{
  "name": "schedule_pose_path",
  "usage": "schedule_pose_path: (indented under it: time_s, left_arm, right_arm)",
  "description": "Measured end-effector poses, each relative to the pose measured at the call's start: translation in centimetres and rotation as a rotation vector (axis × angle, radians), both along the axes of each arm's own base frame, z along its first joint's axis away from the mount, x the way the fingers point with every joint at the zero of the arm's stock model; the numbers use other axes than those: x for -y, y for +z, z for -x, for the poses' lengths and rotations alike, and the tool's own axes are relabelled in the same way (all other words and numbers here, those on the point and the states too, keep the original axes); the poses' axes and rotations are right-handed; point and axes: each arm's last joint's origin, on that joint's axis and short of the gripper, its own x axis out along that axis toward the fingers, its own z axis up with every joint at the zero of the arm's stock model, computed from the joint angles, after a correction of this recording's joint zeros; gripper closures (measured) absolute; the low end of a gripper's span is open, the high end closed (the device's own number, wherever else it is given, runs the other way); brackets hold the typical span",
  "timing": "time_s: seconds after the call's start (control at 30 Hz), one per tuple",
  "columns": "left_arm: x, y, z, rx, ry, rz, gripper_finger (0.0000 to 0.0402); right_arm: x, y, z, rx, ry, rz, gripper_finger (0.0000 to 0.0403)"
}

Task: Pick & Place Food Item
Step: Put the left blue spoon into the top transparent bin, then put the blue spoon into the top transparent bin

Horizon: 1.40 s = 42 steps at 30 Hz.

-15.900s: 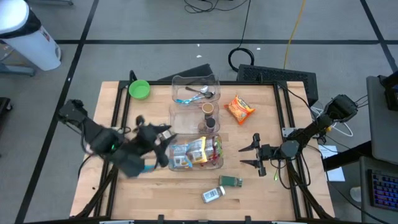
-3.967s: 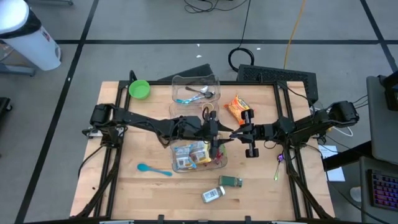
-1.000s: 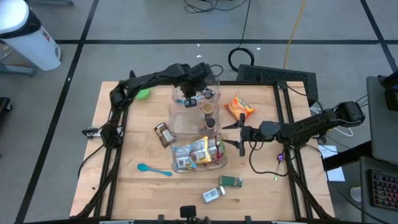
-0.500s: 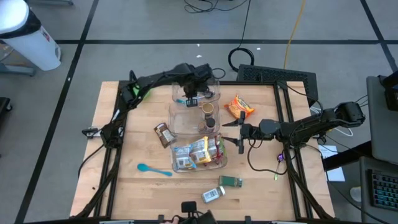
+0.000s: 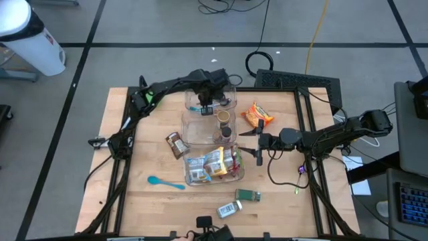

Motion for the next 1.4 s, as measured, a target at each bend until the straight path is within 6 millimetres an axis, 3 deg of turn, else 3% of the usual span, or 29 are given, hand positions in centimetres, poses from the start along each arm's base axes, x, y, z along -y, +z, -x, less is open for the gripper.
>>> schedule_pose_path:
  time_s: [0.3,0.67,1.03,1.2,1.4]
  left_arm:
    - [-0.1,-1.8,-0.3,-0.032,-0.004,0.029,0.0397]
    - [-0.1,-1.9,-0.5,-0.025,-0.001,0.028,0.0394]
    - [0.0,-1.7,-0.4,-0.035,0.027,0.022,0.0262]
    - [0.5,0.7,0.0,-0.081,0.038,0.001,0.0221]
    - [2.1,6.3,0.4,0.055,0.023,0.03,0.0205]
  right_arm:
    - [0.1,0.0,0.0,-0.003,-0.003,0.0,0.0165]
    - [0.1,-0.4,0.2,-0.013,-0.003,0.001,0.0165]
    - [0.1,-0.4,0.2,-0.013,-0.003,0.001,0.0165]
    - [0.1,-0.4,0.2,-0.016,-0.003,0.001,0.0165]
    - [0.1,-0.6,0.2,-0.03,-0.003,0.002,0.0165]
